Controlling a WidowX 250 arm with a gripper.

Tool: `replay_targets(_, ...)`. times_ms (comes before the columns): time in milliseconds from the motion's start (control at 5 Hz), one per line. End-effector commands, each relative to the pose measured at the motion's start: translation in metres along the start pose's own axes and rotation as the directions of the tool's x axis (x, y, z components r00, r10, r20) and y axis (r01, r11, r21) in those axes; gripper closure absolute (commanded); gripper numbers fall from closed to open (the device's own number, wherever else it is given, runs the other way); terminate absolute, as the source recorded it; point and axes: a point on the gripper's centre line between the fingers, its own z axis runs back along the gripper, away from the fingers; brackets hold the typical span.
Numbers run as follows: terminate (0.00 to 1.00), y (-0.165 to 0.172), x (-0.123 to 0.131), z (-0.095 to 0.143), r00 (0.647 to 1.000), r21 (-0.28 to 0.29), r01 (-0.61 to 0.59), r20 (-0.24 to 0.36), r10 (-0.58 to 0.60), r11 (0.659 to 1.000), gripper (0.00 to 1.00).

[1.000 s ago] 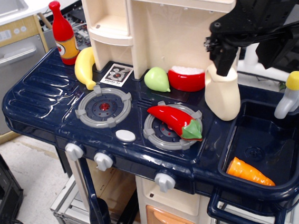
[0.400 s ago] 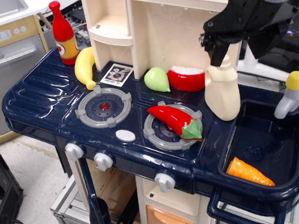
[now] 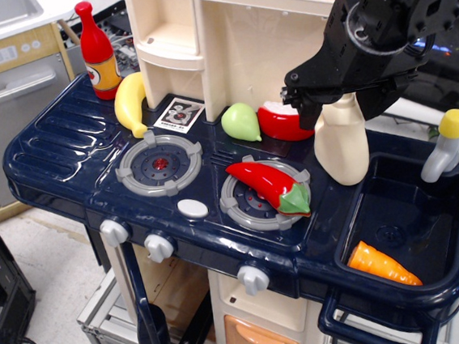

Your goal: Put detergent in sink

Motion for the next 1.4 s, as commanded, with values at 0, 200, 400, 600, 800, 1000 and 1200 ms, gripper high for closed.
replay_targets(0,0.0,-0.008,0.016,-0.009,0.997,-0.081,-0.035,0.06,0.04,0.996,0.0)
replay_targets(200,0.0,-0.01,0.019,-0.021,0.996,-0.12,-0.033,0.073,0.041,0.992,0.0)
replay_targets(400,0.0,-0.014,0.017,-0.024,0.996,-0.118,-0.058,0.06,0.065,0.991,1.0)
replay_targets(600,0.0,-0.024,0.012,-0.012,0.993,-0.12,-0.112,0.033,0.116,0.986,1.0)
replay_targets(800,0.0,-0.038,0.007,0.01,0.984,-0.076,-0.179,0.008,0.18,0.981,1.0)
replay_targets(1000,0.0,-0.047,-0.005,0.022,0.962,-0.048,-0.271,0.009,0.272,0.961,1.0)
replay_targets(1200,0.0,-0.048,-0.017,0.02,0.958,-0.063,-0.281,0.033,0.283,0.958,1.0)
